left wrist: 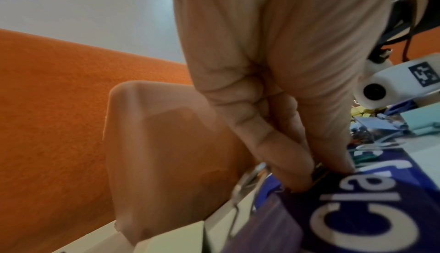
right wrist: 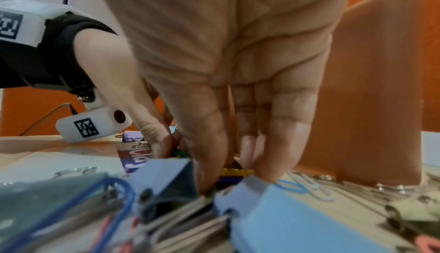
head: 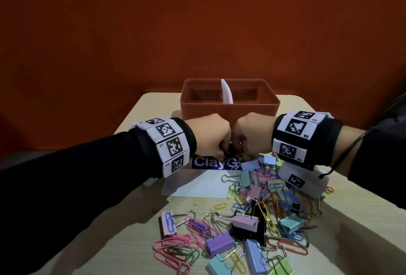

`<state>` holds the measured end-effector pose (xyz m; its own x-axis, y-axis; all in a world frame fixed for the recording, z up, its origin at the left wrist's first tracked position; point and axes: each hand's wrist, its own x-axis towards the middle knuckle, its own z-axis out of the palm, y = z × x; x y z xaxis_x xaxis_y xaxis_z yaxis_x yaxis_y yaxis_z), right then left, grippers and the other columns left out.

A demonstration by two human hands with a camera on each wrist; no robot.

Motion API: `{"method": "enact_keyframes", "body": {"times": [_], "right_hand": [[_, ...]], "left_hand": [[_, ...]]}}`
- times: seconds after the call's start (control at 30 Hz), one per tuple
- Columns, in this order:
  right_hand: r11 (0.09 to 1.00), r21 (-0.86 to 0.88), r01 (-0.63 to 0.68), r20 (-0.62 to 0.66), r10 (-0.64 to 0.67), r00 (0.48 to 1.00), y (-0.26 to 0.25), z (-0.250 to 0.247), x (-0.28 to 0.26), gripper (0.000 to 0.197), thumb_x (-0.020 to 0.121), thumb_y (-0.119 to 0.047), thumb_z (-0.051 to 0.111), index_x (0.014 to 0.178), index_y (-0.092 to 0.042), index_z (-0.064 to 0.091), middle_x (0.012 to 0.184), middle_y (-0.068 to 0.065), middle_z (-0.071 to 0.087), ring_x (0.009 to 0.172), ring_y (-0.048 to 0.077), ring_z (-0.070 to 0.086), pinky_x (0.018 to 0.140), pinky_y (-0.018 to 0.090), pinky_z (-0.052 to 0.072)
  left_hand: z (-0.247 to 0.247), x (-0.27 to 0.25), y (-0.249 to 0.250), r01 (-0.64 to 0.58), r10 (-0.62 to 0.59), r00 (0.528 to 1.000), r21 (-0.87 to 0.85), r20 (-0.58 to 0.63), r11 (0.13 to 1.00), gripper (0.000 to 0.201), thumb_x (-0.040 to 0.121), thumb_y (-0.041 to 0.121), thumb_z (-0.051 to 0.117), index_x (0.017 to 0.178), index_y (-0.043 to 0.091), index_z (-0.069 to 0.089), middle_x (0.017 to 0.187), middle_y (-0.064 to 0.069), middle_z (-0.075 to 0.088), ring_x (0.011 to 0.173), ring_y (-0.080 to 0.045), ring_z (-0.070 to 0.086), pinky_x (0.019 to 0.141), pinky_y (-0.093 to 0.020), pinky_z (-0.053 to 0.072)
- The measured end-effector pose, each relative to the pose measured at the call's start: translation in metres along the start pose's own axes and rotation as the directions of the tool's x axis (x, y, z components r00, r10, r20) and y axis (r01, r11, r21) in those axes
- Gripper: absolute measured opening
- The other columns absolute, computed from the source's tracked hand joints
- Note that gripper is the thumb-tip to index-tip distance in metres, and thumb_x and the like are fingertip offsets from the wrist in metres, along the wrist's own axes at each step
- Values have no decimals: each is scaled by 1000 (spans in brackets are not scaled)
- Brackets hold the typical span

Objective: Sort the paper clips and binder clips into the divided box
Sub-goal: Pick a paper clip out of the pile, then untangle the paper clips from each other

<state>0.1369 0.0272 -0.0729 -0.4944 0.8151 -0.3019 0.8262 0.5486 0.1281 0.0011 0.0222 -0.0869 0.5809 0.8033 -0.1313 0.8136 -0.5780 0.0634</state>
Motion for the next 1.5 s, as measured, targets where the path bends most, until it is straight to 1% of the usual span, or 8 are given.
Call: {"method": "enact_keyframes", "body": {"times": [0.33,0.5,0.63,0.8,0.9,1.0,1.2,1.5], "right_hand": [[999,35,30,-49,-28,998,2,4,1,5,79,-15,65,80,-19,68,67,-7,58,72,15,54,67,25,46],[968,249,26,-98,-1,995,13,-1,-6,11,70,-13,68,66,-21,62,66,-4,69,57,7,56,59,27,49],[833,552,39,-133,42,990,26,-8,-15,20,70,-8,77,64,-14,59,58,2,67,45,5,52,47,22,39],[577,814,71,-115,40,992,41,-9,-21,23,71,8,74,79,-5,57,72,26,68,62,27,64,64,36,48],[438,896,76,-92,15,996,48,-4,-22,36,77,18,62,103,-7,56,68,15,67,63,29,64,64,37,51],[411,908,80,-88,0,996,54,1,-26,45,82,19,54,112,-14,60,68,13,63,62,26,65,62,34,54],[346,938,36,-73,94,993,56,11,-33,26,84,19,44,89,-4,56,74,17,61,43,16,52,40,22,43],[442,896,-37,-64,210,976,69,7,-33,27,84,3,36,84,-8,60,54,5,47,39,16,43,39,21,35]], "left_hand": [[2,-2,5,-14,13,1000,60,15,998,10,80,18,64,71,20,61,63,11,50,72,-19,58,62,-26,45],[-5,-6,-4,35,-35,999,-165,-2,986,3,82,16,63,80,16,65,64,8,61,60,-7,55,58,-20,44],[-14,-10,-13,134,-102,991,-494,92,859,11,92,10,55,98,12,64,73,-4,71,63,-14,64,57,-23,54],[-18,-10,-12,254,-204,967,-588,152,768,26,97,7,38,89,6,63,71,-7,61,64,-20,61,52,-23,53],[-17,-7,-6,278,-234,961,-548,150,789,31,97,11,36,78,12,60,66,-6,55,57,-19,53,48,-22,47],[-15,-2,-1,275,-256,961,-464,105,842,34,98,19,37,75,15,62,62,0,53,56,-14,50,48,-20,42],[-8,-4,4,148,-139,987,-130,79,980,31,75,43,78,96,21,71,67,12,51,65,-6,52,53,-27,45],[-5,8,7,89,-89,996,14,31,996,14,78,34,74,85,21,76,83,8,68,79,-11,64,59,-26,52]]}}
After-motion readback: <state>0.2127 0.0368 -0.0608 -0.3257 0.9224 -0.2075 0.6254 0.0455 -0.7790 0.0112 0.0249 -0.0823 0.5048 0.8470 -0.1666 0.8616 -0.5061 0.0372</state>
